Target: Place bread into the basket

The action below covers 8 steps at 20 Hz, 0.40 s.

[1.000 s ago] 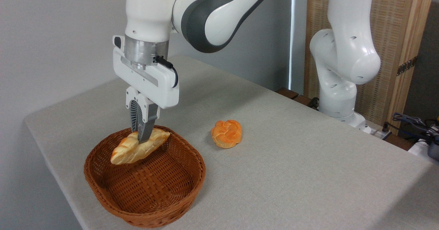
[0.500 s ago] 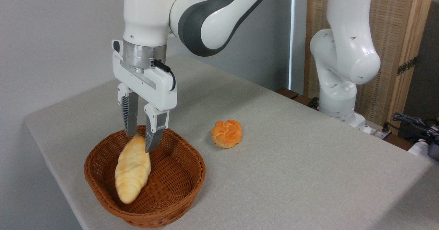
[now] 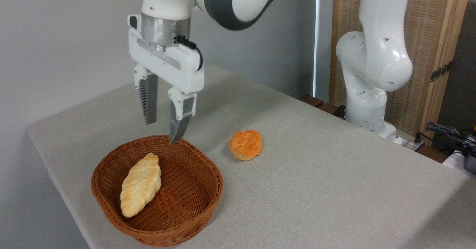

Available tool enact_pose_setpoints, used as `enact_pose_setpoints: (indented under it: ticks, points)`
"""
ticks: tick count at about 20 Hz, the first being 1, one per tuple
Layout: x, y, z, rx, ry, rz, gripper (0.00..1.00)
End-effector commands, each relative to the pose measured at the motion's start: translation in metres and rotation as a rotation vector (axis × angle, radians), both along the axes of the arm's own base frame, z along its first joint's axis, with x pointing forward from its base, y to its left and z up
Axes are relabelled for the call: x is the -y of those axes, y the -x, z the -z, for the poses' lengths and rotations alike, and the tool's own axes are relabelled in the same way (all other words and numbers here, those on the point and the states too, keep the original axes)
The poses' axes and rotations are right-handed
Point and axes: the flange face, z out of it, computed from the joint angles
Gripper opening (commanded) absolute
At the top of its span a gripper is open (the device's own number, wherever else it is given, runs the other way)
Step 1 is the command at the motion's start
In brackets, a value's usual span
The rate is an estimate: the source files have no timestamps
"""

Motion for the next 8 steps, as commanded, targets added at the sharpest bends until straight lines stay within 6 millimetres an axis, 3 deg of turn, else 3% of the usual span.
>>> enact_pose_setpoints:
  ticks: [1, 5, 8]
  points:
    - [-0.007, 0.01, -0.022, -0.082, -0.057, 0.024, 1.0]
    - [-0.023, 0.014, -0.019, -0.133, -0.082, 0.01, 1.0]
    - [-0.021, 0.017, -0.016, -0.165, -0.087, 0.012, 1.0]
